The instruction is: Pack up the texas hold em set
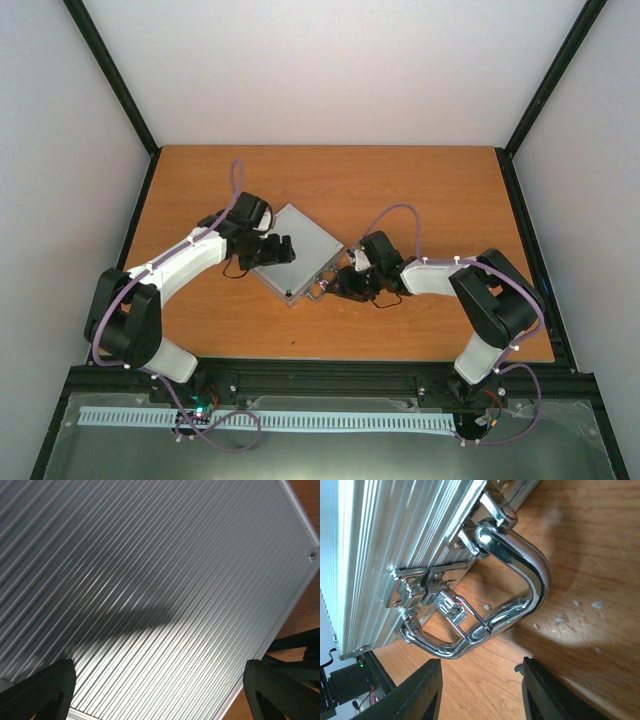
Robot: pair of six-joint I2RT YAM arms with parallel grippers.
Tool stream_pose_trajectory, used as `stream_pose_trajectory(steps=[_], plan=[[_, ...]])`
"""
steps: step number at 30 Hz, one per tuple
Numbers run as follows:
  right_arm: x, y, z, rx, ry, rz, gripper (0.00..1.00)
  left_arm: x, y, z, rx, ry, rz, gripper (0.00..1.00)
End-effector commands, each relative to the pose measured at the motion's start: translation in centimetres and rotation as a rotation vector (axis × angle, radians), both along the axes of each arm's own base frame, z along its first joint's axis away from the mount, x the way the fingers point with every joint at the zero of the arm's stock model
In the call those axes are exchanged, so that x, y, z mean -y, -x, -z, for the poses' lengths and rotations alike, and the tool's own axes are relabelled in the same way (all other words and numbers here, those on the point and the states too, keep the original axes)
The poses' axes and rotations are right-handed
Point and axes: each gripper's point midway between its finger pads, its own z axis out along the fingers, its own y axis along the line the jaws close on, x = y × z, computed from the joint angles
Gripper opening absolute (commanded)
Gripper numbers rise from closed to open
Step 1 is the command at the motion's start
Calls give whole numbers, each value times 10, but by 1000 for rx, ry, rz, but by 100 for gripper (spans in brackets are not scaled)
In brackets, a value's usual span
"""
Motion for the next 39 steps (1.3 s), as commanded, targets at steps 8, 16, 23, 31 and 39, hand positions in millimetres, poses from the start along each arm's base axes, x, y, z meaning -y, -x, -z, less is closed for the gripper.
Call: stream_pose_trajectory(steps=[8, 16, 23, 31, 39], plan=[[-10, -10, -3, 66, -68, 17, 43, -1, -2, 12, -15, -27, 12, 94], [-11, -9, 4, 44, -66, 14, 37, -3, 0, 16, -25, -39, 11, 94], [-7, -10, 9, 46, -43, 27, 30, 0, -4, 11, -15, -28, 11, 94], [-5, -11, 18, 33, -28, 46, 22, 9, -19, -18, 36, 8, 23, 94], [-5, -10, 19, 28, -25, 46, 8, 13, -18, -13, 25, 27, 22, 94]])
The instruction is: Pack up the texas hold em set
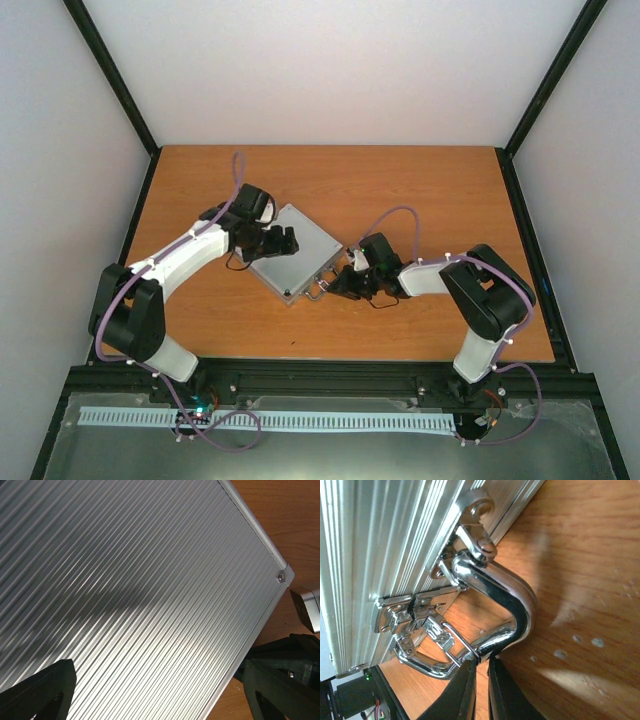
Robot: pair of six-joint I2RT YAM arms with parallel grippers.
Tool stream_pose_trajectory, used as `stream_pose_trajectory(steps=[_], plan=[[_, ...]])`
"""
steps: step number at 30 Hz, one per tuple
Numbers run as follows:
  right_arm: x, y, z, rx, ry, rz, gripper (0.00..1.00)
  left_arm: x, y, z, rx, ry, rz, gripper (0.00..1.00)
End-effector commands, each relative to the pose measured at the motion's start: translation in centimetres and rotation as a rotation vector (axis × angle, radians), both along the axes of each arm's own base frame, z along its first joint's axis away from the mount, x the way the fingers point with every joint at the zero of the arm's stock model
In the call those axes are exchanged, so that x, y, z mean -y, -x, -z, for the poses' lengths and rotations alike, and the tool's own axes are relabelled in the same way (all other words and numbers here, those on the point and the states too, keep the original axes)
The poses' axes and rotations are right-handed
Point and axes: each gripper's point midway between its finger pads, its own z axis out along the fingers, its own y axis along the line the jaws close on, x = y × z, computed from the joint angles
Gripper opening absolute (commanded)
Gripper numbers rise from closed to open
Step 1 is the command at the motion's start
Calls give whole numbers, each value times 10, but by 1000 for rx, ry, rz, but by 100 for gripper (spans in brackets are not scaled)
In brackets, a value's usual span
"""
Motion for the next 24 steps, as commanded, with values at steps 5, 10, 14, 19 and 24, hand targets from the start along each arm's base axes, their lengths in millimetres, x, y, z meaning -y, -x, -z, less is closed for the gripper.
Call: stream_pose_trajectory(steps=[5, 10, 14, 19, 24], plan=[[0, -2, 5, 17, 24, -3, 7, 0, 6, 21, -35, -4, 12, 94], [-4, -8, -13, 43, 9, -11, 3, -4, 13, 41, -70, -25, 8, 94], [-8, -13, -29, 70, 2, -17, 3, -7, 17, 51, -87, -39, 4, 94], [-10, -19, -42, 97, -3, -15, 3, -8, 21, 61, -109, -49, 6, 94], [-15, -24, -43, 100, -13, -20, 3, -8, 21, 65, -121, -50, 9, 94]])
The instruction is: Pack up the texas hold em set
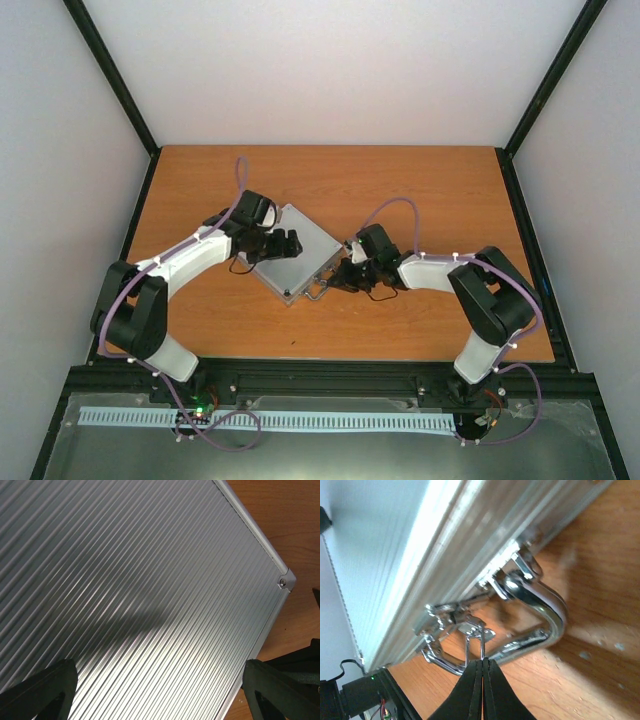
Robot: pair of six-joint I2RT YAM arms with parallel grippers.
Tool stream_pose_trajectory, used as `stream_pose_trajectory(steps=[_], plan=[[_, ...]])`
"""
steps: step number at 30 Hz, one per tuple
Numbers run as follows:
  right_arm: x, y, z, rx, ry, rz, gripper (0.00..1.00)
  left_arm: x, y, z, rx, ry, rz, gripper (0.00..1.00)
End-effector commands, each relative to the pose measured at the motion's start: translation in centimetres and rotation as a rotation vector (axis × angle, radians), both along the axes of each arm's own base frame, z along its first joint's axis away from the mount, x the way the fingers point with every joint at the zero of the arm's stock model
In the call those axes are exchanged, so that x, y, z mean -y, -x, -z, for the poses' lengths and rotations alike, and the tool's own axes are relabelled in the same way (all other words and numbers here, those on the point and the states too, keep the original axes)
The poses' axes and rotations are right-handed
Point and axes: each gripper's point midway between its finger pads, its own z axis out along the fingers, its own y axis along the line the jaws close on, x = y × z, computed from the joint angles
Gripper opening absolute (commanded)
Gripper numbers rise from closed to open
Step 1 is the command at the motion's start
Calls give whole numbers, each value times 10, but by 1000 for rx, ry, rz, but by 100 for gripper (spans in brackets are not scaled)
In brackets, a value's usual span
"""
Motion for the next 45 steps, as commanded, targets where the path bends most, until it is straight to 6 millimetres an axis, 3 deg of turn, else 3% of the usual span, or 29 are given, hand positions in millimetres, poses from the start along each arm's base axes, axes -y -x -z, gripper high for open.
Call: stream_pose_trajectory(steps=[1, 10, 15, 19, 21, 23, 29, 36, 45], plan=[[-14, -20, -25, 99, -47, -6, 3, -13, 27, 47, -153, -79, 3, 94], [-26, -34, -31, 117, -65, -17, 3, -11, 25, 47, -154, -75, 7, 94], [-23, -29, -32, 117, -45, -35, 6, -13, 27, 47, -155, -81, 9, 94], [-12, -19, -32, 132, 7, -71, 44, -14, 29, 50, -161, -87, 10, 94], [-7, -15, -30, 148, 38, -107, 55, -13, 29, 52, -162, -85, 11, 94], [-5, -10, -29, 160, 60, -151, 59, -13, 29, 53, -165, -84, 12, 94], [7, -2, -21, 209, 159, -281, 58, -13, 27, 52, -162, -85, 14, 93], [25, -5, -18, 327, 321, -367, 60, -14, 28, 55, -172, -99, 16, 93], [21, -5, -23, 467, 359, -440, 60, -13, 22, 56, -173, -105, 8, 93]])
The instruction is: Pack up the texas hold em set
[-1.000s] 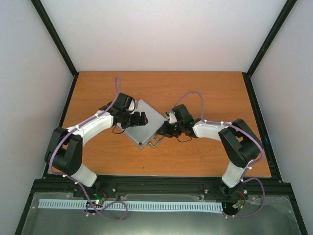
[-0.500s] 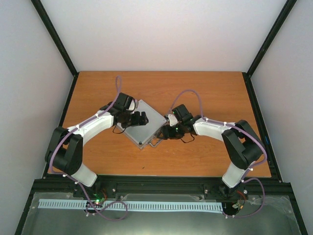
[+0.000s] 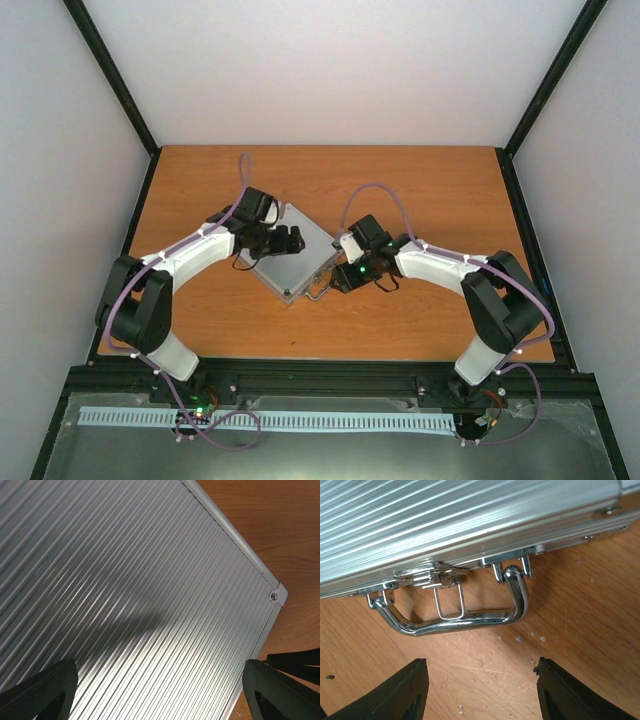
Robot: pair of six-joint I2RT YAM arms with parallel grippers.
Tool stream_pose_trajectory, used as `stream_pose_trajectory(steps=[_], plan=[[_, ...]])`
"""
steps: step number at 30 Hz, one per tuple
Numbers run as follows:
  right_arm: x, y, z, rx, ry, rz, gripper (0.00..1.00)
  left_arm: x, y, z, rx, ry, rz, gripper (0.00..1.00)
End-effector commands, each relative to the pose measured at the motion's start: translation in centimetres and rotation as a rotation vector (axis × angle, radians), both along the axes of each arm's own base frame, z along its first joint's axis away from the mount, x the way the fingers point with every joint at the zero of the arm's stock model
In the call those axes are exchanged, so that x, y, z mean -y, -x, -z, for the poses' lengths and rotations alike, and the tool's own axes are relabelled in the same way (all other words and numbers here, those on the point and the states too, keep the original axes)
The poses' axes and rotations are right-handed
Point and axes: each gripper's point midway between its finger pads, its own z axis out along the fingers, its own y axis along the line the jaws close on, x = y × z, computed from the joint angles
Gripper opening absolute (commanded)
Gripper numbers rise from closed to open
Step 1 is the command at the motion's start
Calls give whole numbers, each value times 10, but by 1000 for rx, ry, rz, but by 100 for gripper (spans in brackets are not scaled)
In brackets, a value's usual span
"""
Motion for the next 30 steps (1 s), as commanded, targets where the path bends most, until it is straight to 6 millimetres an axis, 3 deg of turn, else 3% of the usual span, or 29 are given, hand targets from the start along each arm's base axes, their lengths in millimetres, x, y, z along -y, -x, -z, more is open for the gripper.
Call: stream_pose_trajectory(steps=[1, 10, 20, 30], plan=[[-10, 1, -12, 108, -1, -92, 60, -21, 34, 57, -200, -123, -11, 93], [-39, 2, -8, 94, -108, -206, 58, -24, 36, 63, -213, -137, -18, 93], [-48, -2, -8, 101, -117, -265, 57, -24, 36, 69, -226, -146, -20, 93], [-54, -5, 9, 68, -109, -285, 57, -22, 32, 70, -230, -147, -18, 93]])
